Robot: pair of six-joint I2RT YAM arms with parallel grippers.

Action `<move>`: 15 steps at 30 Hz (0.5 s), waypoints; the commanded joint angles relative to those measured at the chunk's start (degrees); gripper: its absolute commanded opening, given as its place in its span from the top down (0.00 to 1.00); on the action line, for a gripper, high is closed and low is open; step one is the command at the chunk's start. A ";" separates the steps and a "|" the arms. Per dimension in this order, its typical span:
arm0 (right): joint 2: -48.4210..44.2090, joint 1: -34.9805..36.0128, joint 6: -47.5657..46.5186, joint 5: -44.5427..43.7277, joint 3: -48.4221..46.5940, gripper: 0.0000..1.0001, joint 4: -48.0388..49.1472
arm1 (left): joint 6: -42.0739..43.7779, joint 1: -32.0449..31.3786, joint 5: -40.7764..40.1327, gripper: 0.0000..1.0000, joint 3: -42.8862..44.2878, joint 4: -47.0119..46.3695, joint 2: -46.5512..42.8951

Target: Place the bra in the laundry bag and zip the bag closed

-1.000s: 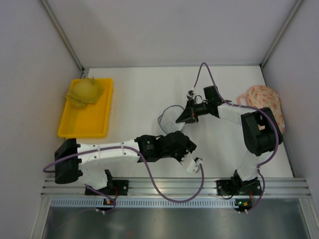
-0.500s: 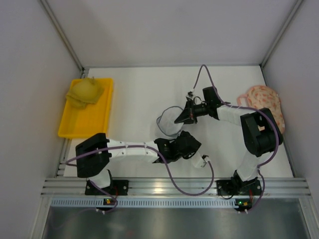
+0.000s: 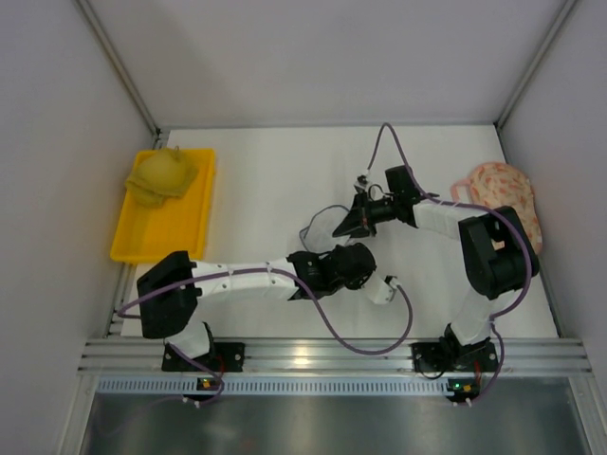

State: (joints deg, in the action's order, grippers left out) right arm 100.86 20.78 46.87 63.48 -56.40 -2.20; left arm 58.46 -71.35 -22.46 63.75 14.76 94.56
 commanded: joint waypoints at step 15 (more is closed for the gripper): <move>-1.37 -4.78 -3.81 -0.82 -4.24 1.00 -1.67 | -36.28 6.83 17.70 1.00 -0.55 9.76 -13.88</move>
State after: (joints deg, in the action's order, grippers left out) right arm 100.86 18.98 45.43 66.57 -58.28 -6.07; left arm 32.23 -66.17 -10.44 63.64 18.94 84.14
